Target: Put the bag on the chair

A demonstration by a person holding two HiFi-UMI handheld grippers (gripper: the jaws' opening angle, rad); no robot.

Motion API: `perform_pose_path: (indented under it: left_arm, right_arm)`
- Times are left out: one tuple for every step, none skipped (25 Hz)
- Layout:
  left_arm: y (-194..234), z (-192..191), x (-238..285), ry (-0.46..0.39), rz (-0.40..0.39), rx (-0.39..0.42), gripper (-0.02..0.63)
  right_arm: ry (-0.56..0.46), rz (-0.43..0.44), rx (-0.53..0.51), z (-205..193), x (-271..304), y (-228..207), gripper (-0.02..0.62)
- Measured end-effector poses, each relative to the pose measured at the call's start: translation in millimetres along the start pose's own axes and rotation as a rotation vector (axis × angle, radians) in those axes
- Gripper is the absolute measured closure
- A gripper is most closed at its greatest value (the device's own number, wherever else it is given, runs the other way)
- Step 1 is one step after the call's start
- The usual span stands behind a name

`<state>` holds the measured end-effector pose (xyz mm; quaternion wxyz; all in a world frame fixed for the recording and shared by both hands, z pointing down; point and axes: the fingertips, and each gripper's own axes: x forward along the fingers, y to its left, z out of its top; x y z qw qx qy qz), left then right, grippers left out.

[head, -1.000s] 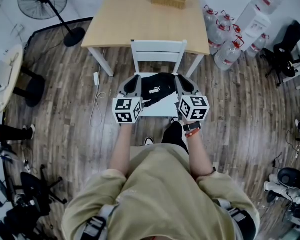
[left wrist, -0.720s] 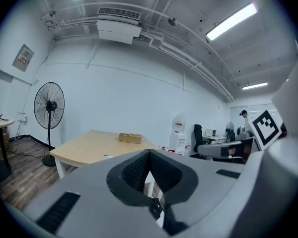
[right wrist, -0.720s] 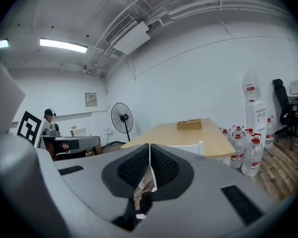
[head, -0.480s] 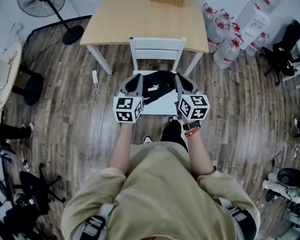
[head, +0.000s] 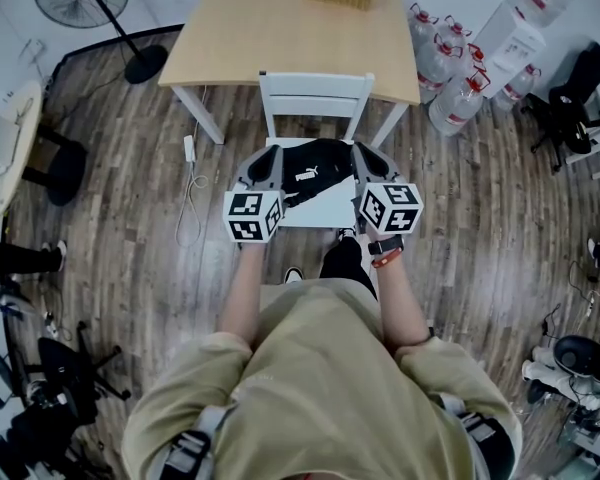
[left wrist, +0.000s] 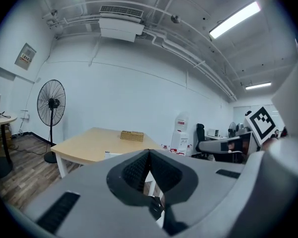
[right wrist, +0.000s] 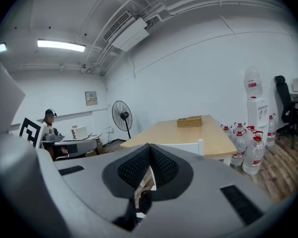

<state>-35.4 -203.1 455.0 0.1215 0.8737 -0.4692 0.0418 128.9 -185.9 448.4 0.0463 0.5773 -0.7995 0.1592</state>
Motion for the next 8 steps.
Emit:
perform_pose_path:
  left_arm:
    - [2, -1, 1, -0.001, 0.007, -0.005, 0.588]
    - [3, -2, 2, 0.000, 0.014, -0.010, 0.588]
    - [5, -4, 3, 0.002, 0.020, -0.015, 0.588]
    - [6, -6, 5, 0.008, 0.027, -0.018, 0.588]
    - [7, -10, 6, 0.020, 0.033, -0.022, 0.588]
    - [8, -14, 7, 0.035, 0.037, -0.025, 0.588]
    - [9, -20, 8, 0.053, 0.042, -0.027, 0.588]
    - [10, -25, 9, 0.071, 0.045, -0.030, 0.588]
  right_arm:
    - [0.004, 0.002, 0.001, 0, 2, -2, 0.572]
    - [0.009, 0.005, 0.002, 0, 3, -4, 0.572]
    - [0.016, 0.009, 0.003, -1, 6, -6, 0.572]
    - [0.023, 0.015, 0.003, -1, 9, -7, 0.574]
    - [0.031, 0.023, 0.002, -1, 13, -8, 0.572]
    - [0.037, 0.033, 0.000, -1, 17, -8, 0.572]
    - [0.044, 0.045, -0.001, 0, 22, -8, 0.572]
    - [0.051, 0.057, -0.004, 1, 27, -7, 0.572]
